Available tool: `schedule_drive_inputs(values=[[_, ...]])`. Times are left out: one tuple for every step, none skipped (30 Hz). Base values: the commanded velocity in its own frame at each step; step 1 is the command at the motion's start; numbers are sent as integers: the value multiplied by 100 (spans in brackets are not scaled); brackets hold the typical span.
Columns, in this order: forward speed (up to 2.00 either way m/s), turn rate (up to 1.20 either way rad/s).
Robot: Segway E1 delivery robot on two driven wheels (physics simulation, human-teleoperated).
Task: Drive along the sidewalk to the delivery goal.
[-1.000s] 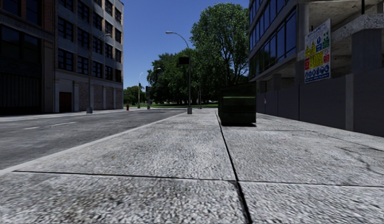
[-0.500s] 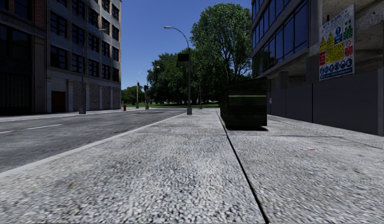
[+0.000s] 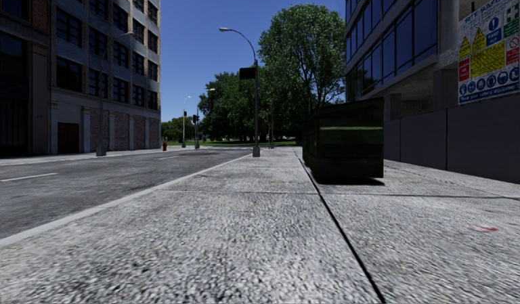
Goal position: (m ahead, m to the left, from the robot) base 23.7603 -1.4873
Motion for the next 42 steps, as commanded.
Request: schedule_drive_inputs(values=[[200, 0], [200, 0], [200, 0], [200, 0], [200, 0], [200, 0], [200, 0], [200, 0], [200, 0], [200, 0], [200, 0], [200, 0], [200, 0], [200, 0], [200, 0], [200, 0], [200, 0], [200, 0], [200, 0], [200, 0], [200, 0], [200, 0], [200, 0], [200, 0], [200, 0], [200, 0], [200, 0], [200, -6], [200, -12], [200, -17], [200, -21], [200, -21], [200, -22], [200, -23], [200, -23], [200, -23], [200, -23], [200, -23], [200, -23], [200, -23], [200, -23], [200, -23]])
